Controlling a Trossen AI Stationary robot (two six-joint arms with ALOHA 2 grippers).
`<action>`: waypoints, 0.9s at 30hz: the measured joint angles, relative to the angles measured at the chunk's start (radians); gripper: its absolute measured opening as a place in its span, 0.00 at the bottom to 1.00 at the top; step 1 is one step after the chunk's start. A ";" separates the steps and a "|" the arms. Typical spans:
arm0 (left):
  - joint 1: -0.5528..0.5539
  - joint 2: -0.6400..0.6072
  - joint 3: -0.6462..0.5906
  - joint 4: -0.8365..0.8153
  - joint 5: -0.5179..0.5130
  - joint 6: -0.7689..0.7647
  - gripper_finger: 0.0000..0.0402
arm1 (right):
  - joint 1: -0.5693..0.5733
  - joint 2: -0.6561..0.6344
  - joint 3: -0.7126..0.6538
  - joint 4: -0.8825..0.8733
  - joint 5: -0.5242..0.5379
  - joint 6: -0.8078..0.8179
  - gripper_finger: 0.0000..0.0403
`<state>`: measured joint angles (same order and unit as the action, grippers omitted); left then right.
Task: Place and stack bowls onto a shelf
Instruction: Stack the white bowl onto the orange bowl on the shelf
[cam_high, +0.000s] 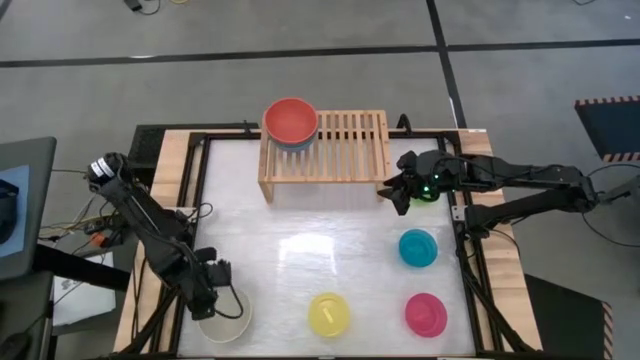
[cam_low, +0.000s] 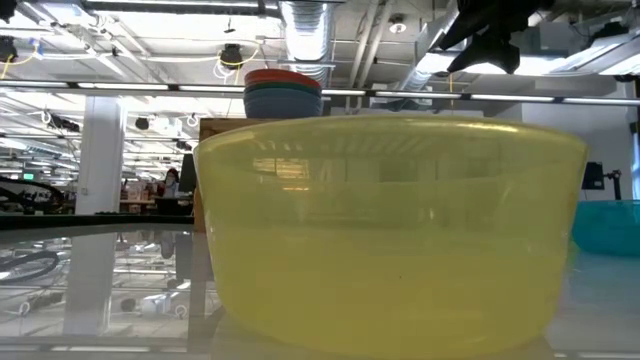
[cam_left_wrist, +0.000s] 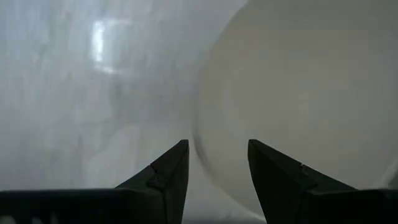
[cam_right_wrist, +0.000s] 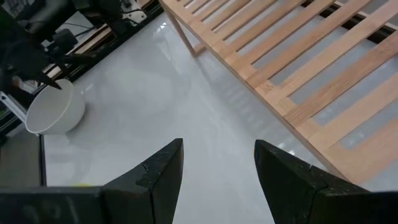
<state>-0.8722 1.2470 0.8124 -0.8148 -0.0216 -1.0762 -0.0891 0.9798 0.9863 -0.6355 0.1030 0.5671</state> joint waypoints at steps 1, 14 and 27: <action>-0.007 0.020 0.000 -0.003 -0.007 -0.008 0.37 | 0.000 0.000 0.000 0.001 0.000 0.000 0.56; 0.060 0.131 0.000 0.037 0.073 -0.055 0.06 | 0.000 0.000 0.000 0.052 0.001 0.016 0.56; 0.451 -0.097 0.162 -0.162 -0.131 0.127 0.00 | -0.005 0.000 0.000 0.053 0.001 0.065 0.56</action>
<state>-0.4217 1.1501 0.9739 -0.9767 -0.1529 -0.9488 -0.0940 0.9798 0.9863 -0.5827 0.1043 0.6326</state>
